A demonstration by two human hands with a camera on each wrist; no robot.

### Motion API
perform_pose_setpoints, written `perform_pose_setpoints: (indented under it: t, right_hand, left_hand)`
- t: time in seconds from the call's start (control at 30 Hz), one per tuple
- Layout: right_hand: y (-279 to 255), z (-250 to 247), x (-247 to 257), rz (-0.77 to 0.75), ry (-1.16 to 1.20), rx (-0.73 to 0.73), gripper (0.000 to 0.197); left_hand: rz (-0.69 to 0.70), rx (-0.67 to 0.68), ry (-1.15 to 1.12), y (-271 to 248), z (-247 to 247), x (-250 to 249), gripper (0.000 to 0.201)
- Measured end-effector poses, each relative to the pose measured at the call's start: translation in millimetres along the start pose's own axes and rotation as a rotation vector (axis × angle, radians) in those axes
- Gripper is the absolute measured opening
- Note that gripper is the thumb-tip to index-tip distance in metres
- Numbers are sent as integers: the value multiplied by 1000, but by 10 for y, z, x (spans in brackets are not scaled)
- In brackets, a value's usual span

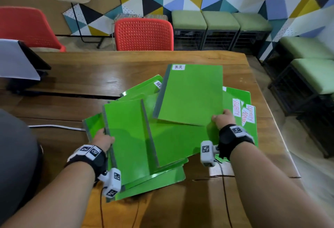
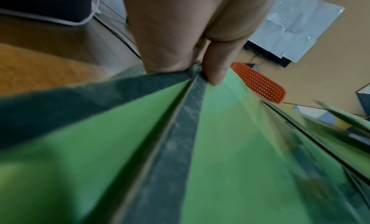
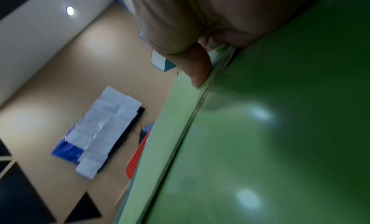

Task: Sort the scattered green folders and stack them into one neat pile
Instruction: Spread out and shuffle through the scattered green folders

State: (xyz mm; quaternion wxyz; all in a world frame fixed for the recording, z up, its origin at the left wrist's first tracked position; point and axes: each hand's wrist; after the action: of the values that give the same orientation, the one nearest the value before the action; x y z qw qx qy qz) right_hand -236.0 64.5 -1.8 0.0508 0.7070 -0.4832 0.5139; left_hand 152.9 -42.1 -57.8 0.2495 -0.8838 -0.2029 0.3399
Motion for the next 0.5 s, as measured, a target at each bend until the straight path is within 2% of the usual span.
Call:
perform_pose_setpoints:
  t: [0.13,0.27,0.37,0.43,0.5]
  right_hand:
    - [-225,467,-327,26,41,87,44]
    - [-259,510,-474,15,2,81,47]
    - [-237,449,-545,-25,-71,88,47]
    - [-294,474,-609,-53,-140,152,52]
    - [-412,568,-698,-74,-224,254,61]
  left_hand:
    - [-2,30,-137,-57,190,-35,68]
    - [-17,16,-88,-144,232,-48,88]
    - [-3,-12,-114,-180,248,-59,84]
    - [-5,-15,-155,-238,250,-88,86]
    - [-5,-7,-146,-308,247,-126,98]
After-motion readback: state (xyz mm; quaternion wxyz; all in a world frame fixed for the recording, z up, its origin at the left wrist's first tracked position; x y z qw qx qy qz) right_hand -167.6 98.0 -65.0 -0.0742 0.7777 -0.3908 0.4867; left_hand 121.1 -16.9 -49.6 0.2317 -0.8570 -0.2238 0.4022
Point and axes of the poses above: each hand's wrist, its own y-axis towards the middle knuckle, its own z-axis out of the palm, x = y × z, and after that the axes turned 9 degrees about y, right-handed
